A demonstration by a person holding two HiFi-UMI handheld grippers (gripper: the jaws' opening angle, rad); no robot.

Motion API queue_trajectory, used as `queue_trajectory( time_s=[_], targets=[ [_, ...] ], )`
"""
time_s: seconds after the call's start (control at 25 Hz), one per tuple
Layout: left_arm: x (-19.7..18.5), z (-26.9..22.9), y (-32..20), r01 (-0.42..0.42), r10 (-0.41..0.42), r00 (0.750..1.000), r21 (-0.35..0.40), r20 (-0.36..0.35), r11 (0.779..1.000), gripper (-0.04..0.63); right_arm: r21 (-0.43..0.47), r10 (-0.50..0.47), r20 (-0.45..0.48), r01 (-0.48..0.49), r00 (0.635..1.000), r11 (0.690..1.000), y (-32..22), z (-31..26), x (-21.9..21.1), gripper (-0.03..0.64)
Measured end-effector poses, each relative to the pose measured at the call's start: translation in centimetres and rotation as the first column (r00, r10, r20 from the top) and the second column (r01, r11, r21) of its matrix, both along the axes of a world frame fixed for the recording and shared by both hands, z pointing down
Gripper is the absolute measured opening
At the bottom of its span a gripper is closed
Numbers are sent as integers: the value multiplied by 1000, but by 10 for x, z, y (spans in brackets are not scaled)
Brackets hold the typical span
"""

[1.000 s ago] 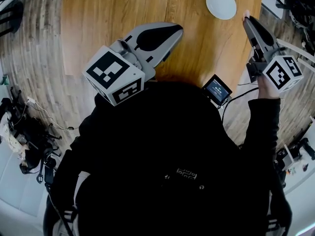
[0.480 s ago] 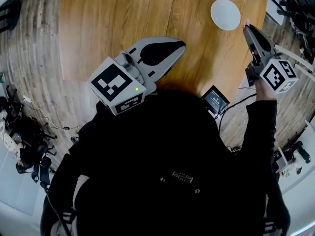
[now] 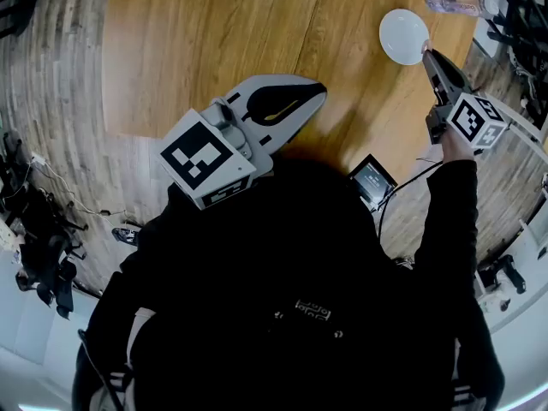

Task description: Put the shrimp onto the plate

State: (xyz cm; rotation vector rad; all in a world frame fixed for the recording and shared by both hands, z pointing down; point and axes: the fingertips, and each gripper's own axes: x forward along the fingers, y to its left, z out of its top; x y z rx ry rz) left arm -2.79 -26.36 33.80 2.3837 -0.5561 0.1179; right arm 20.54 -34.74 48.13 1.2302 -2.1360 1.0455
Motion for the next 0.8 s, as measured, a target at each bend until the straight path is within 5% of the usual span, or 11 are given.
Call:
queue_trajectory(
  time_s=[0.8],
  targets=[
    [-24, 15, -8, 73, -73, 997, -34, 8, 997, 3, -138, 4, -146, -24, 989, 990, -24, 101, 31, 67]
  ],
)
